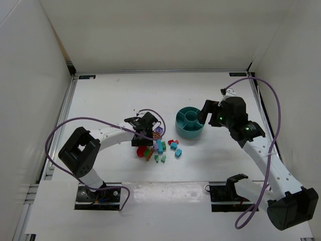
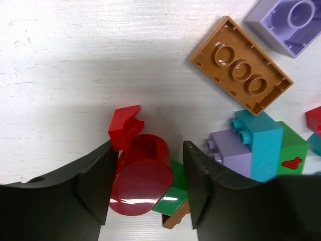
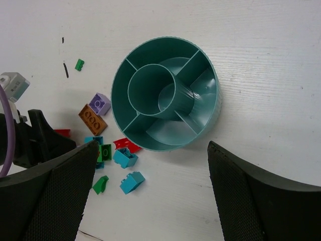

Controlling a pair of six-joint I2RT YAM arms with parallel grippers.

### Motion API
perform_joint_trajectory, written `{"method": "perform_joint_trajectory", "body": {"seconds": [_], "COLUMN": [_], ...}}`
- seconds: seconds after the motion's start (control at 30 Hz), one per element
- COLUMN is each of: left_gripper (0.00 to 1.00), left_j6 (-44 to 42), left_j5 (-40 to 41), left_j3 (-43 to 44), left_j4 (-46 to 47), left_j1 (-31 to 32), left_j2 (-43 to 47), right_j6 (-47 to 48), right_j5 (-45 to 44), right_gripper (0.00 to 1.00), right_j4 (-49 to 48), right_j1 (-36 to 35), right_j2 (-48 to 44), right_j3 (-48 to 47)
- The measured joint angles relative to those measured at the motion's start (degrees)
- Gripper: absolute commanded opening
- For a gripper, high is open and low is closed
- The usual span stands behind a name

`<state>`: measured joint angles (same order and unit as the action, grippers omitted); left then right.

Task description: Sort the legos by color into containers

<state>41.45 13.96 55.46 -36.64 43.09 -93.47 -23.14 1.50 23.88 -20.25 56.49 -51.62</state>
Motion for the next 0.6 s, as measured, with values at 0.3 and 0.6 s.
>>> {"method": "perform_joint_trajectory", "body": {"seconds": [0.3, 0.6], "left_gripper": [0.74, 0.75], "left_j6": [-0.13, 0.59], "left_j5": [-1.33, -2.54], "left_j3": [0.2, 0.2], "left_j4": [-1.36, -6.8], "left_j1": [0.04, 0.17], "left_j2": [0.31, 1.55], "right_j6": [0.0, -0.02], "right_j5": [0.07, 0.17], "right_gripper": [0.9, 0.9], "right_j4": [0.0, -0.02], "right_j1": [0.07, 0.31], "right_j2": [0.02, 0.04], "right_j3": [0.0, 0.52]}}
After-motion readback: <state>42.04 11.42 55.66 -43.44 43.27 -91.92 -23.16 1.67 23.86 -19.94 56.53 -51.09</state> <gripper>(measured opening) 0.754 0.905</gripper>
